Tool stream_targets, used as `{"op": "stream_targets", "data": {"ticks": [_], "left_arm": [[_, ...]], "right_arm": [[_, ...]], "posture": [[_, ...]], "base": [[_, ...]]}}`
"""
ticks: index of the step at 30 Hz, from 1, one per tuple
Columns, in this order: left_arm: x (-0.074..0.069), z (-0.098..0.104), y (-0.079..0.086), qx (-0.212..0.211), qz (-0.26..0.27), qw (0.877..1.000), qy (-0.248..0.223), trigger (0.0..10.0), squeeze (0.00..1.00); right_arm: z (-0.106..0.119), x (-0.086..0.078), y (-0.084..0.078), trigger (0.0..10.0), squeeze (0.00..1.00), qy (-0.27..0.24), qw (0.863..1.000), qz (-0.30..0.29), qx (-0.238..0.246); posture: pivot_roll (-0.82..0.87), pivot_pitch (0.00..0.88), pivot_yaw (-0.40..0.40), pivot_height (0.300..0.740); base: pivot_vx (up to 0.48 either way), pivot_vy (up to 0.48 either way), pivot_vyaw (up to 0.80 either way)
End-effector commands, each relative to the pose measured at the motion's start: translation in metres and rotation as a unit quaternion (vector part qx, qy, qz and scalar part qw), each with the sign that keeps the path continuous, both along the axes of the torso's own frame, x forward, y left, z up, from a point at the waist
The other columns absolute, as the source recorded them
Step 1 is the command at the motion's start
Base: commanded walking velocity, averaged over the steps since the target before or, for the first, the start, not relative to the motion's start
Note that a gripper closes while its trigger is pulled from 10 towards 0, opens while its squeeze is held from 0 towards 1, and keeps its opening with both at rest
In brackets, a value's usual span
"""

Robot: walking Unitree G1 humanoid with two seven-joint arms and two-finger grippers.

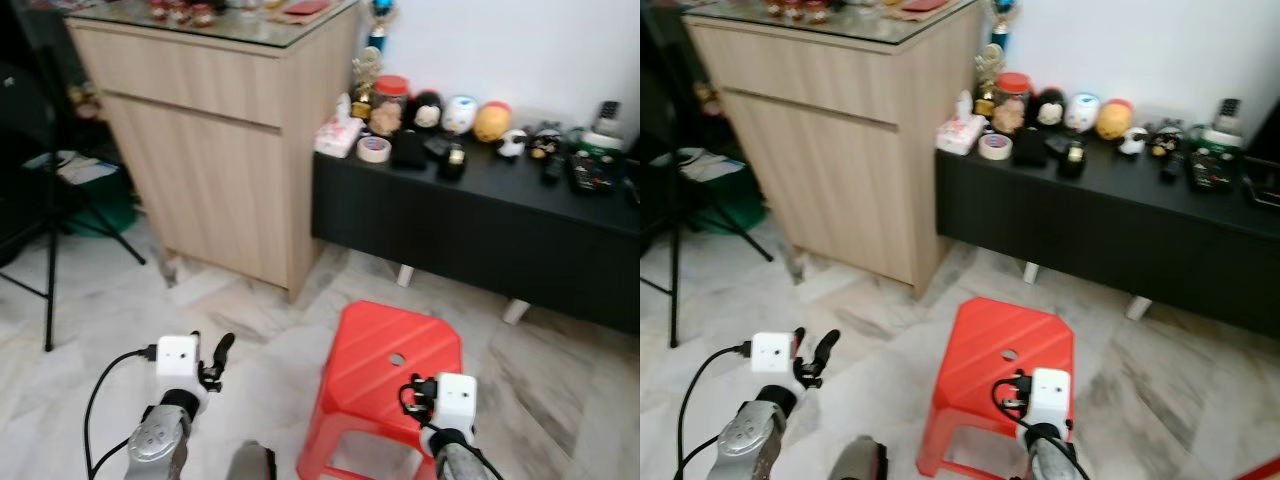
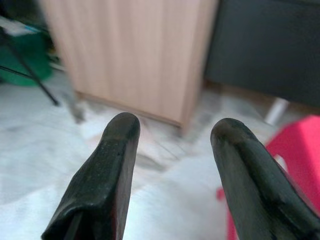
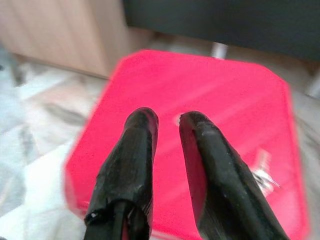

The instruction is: Hang keys on a hook

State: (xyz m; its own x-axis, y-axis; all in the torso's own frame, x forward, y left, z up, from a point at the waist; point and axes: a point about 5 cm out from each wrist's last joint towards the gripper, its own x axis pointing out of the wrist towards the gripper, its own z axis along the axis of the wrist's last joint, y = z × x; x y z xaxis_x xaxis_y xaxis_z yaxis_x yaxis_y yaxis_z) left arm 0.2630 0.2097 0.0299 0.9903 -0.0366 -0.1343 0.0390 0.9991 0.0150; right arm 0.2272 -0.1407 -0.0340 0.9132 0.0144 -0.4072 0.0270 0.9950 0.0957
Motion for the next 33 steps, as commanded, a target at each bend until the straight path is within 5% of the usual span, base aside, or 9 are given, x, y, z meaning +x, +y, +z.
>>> {"op": "stream_targets", "data": {"ticks": [1, 10, 33], "left_arm": [[-0.001, -0.002, -0.003, -0.009, -0.001, 1.000, 0.006, 10.0, 0.00], [0.000, -0.002, -0.007, -0.014, -0.019, 1.000, 0.005, 10.0, 0.00], [0.001, -0.002, -0.010, -0.020, -0.034, 0.999, 0.012, 10.0, 0.00]], "right_arm": [[-0.004, -0.003, -0.006, 10.0, 0.00, 0.011, 1.000, -0.006, -0.005], [-0.006, -0.003, -0.009, 10.0, 0.00, 0.025, 0.999, -0.026, -0.007], [-0.009, 0.001, -0.016, 10.0, 0.00, 0.055, 0.995, -0.080, 0.012]], "posture": [[0.03, 0.006, -0.053, 0.647], [0.04, 0.000, -0.053, 0.647], [0.04, 0.016, -0.051, 0.647]], "base": [[0.000, 0.000, 0.48], [0.000, 0.000, 0.00], [0.291, 0.000, 0.00]]}}
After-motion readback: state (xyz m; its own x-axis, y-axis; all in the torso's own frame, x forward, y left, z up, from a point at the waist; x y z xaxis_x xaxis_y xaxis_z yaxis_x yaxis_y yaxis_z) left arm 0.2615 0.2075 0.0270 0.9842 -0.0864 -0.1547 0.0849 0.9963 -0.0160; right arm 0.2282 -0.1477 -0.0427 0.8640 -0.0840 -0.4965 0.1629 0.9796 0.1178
